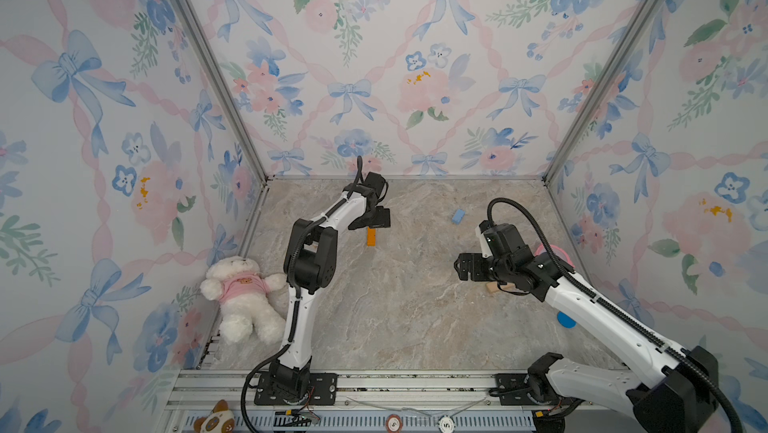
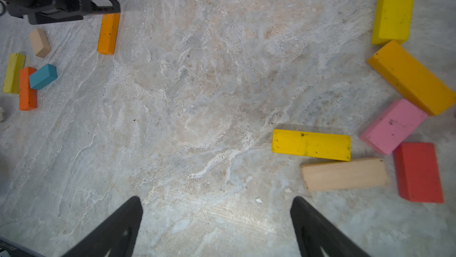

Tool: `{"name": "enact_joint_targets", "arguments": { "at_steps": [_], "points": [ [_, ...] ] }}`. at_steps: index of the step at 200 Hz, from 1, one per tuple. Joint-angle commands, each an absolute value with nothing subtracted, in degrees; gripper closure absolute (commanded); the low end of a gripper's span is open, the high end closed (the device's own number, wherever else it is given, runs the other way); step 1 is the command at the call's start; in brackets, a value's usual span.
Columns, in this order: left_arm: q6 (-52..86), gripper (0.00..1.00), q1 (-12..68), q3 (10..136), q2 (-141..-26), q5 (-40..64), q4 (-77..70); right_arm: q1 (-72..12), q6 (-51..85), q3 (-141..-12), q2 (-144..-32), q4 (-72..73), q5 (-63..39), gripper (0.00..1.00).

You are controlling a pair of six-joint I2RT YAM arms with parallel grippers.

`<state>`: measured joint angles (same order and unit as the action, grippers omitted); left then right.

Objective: Assemble the letter t with building blocks
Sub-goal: Place the building block at the center of the board, then pick up the building block from the center of the board.

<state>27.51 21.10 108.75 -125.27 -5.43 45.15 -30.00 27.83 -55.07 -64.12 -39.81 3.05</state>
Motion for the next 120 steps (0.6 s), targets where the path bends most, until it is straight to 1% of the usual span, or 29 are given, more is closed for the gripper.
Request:
{"name": "enact_joint_targets", "arguments": {
  "at_steps": [1,18,33,42,51,64,73,84,100,108,120],
  "points": [
    [27.95,0.02,20.08,112.44,-111.40,-7.30,45.16,-22.07,34.02,-58.24,-59.78,-51.93,2.77,0.04],
    [26.03,0.02,20.21,109.22,-102.36,-9.73,41.51,-10.81,35.42,-56.67,-56.93,-57.38,-2.06,0.03],
    [23.67,0.02,21.01,100.58,-93.77,-7.85,33.86,-2.85,36.25,-54.11,-55.73,-58.13,-6.60,0.00],
    [22.83,0.02,21.62,94.18,-88.35,-5.70,29.17,-0.55,38.46,-52.70,-56.34,-56.25,-10.25,0.03],
    [22.96,0.02,21.88,87.33,-83.40,-2.96,24.23,-0.70,40.33,-52.04,-58.23,-53.83,-12.25,0.07],
    [23.43,0.02,22.34,77.17,-76.22,-0.46,17.85,-3.30,43.12,-52.78,-62.61,-50.67,-12.05,0.12],
    [22.90,0.02,22.72,70.86,-71.32,0.61,13.64,-6.16,44.57,-54.40,-66.70,-48.66,-10.85,0.12],
    [22.68,0.02,23.37,64.45,-66.90,-1.07,11.07,-9.06,46.10,-57.21,-71.97,-47.61,-8.65,0.13],
    [21.78,0.02,23.80,57.12,-61.25,-1.65,8.14,-10.52,49.42,-60.07,-78.47,-45.56,-8.77,0.24],
    [21.71,0.02,23.77,55.01,-59.51,-1.58,8.13,-11.01,51.30,-61.04,-81.26,-43.78,-8.88,0.31],
    [21.70,0.02,23.86,52.73,-57.70,-1.32,8.22,-11.67,54.52,-61.72,-84.87,-42.05,-8.73,0.37]
  ]
}}
